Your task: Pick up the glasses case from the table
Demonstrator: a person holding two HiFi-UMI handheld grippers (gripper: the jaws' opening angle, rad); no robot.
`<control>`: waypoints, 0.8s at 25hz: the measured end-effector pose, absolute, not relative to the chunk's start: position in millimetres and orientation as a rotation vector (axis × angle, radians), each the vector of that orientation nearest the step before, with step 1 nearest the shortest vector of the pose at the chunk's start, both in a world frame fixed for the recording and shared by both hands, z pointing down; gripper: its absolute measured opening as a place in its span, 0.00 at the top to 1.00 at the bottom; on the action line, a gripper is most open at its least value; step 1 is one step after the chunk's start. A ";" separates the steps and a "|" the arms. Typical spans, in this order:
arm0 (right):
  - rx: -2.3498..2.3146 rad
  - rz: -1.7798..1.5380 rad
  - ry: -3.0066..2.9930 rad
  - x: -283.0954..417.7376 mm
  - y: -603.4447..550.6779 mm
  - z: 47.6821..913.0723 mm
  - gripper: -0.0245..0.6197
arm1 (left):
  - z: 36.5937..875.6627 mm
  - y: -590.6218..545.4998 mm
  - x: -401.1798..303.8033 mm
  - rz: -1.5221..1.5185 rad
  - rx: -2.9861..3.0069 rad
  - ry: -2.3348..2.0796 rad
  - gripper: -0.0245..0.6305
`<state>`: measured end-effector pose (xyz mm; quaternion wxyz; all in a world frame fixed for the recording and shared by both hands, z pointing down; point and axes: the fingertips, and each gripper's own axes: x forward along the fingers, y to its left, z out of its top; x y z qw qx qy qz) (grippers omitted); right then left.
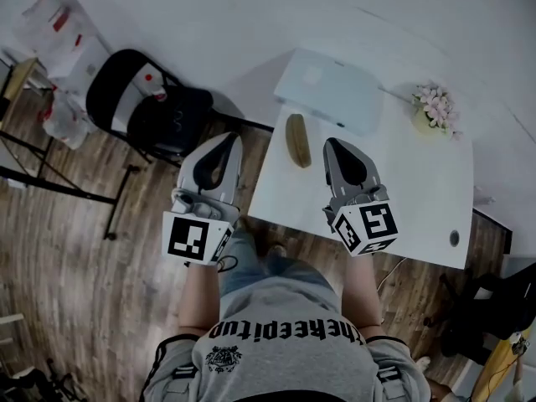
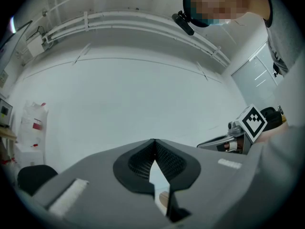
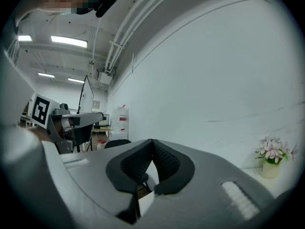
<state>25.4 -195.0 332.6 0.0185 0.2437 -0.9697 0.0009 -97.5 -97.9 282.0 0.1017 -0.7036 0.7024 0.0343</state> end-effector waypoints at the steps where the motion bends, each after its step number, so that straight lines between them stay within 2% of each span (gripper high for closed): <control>1: 0.752 0.010 -3.001 22.1 -196.7 335.7 0.96 | 282.5 -100.3 -99.5 0.099 -2.083 2.072 0.93; 20: 0.935 0.218 -2.694 -37.6 -259.3 412.9 0.88 | 292.1 -171.0 -171.3 0.112 -2.271 1.928 0.93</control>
